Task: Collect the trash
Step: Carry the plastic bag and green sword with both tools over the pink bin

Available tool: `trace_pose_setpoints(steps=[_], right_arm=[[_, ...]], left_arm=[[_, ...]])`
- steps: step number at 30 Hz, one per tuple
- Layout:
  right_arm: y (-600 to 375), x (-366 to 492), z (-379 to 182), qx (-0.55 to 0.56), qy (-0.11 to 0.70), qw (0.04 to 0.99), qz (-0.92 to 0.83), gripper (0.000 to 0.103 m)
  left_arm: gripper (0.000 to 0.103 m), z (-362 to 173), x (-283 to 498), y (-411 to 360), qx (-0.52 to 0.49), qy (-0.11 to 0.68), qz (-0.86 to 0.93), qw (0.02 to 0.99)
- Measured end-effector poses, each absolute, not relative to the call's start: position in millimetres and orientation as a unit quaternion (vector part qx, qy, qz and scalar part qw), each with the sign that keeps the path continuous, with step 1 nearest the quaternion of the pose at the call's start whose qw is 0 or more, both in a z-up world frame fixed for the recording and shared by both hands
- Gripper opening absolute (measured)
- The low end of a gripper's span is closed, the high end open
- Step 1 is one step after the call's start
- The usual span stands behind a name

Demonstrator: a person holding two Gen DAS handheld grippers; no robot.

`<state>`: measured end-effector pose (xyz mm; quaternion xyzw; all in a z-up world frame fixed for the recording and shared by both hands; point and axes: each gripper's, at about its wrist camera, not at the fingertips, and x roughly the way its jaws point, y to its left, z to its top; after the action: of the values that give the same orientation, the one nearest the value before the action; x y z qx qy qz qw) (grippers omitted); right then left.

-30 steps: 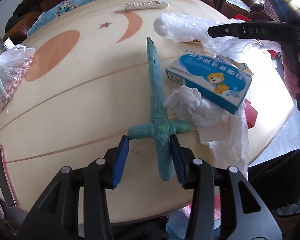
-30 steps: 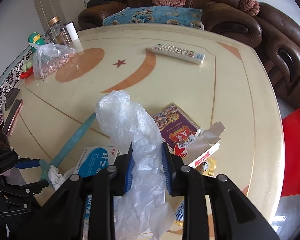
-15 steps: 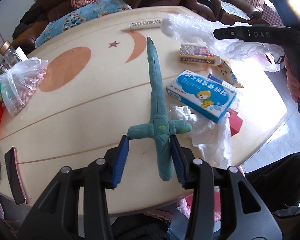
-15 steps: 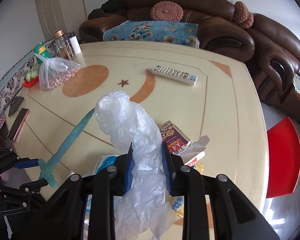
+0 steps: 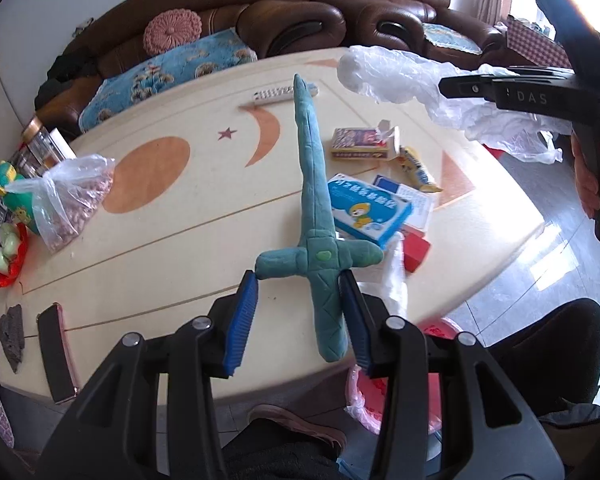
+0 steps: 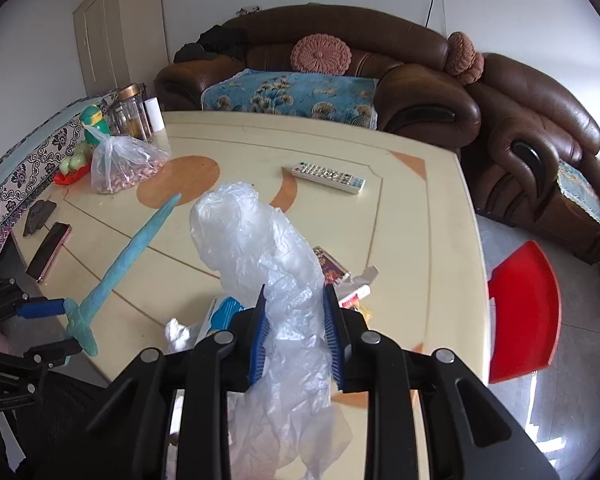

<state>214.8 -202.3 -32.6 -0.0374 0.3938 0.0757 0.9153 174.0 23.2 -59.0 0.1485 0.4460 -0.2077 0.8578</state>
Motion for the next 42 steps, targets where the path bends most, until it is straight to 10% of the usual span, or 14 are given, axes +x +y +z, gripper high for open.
trace_pose_setpoints(steps=[42], right_arm=[[-217, -36, -93, -0.008, 0.437, 0.899, 0.035, 0.025]], left_arm=[[0.042, -82, -8, -13, 0.190, 0.444, -0.313, 0.818]])
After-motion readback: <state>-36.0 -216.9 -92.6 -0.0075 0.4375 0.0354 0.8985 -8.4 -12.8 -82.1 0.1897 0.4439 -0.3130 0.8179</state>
